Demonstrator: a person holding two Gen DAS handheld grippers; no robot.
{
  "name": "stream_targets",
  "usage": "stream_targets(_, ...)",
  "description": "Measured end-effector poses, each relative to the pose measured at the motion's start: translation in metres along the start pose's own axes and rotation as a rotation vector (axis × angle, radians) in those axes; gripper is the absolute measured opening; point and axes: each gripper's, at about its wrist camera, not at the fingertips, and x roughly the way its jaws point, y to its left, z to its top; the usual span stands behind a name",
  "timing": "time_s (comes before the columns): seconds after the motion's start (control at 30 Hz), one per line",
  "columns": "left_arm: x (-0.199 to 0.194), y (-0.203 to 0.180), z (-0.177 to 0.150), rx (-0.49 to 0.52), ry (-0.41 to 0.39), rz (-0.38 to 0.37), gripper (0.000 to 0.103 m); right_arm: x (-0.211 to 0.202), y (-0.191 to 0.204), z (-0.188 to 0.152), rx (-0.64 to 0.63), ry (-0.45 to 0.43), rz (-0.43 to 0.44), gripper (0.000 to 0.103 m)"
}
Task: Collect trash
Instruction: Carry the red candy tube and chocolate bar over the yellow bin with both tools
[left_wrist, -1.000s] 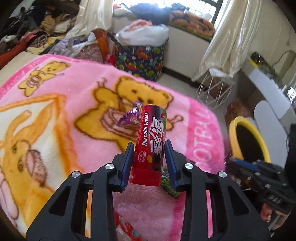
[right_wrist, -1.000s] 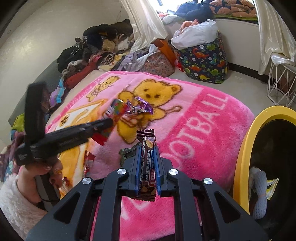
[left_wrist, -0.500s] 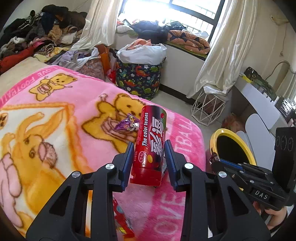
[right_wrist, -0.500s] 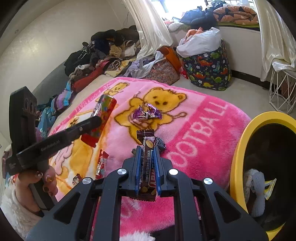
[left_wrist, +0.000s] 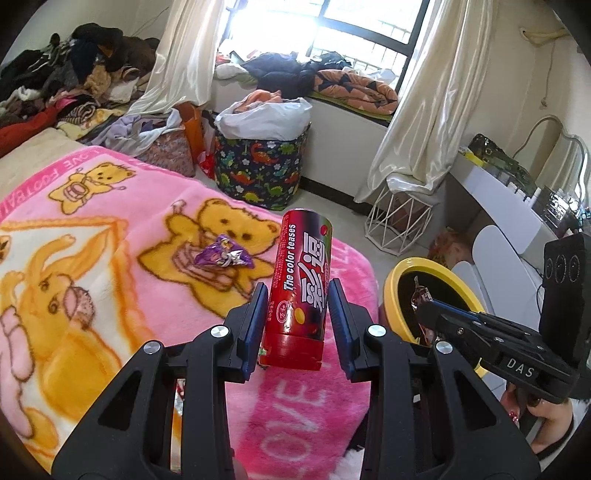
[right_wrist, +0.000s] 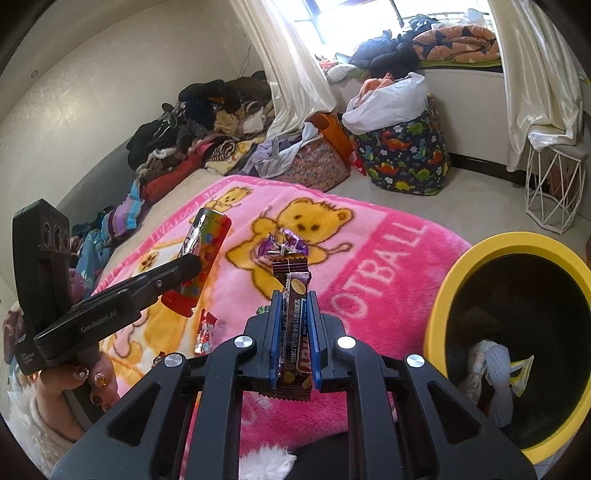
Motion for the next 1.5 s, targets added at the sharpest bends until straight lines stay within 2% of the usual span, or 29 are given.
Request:
stream_targets(0.37,0.000,-0.028,0.000,0.032,-0.016,-0.038,0.026,-0.030,-0.024,0.004,0.044,-0.062,-0.041,0.013)
stream_targets(1.5,0.035,-0.106,-0.016,0.159,0.041,-0.178,0.026,-0.080,-0.104,0.007,0.193,-0.186,-0.170,0.013)
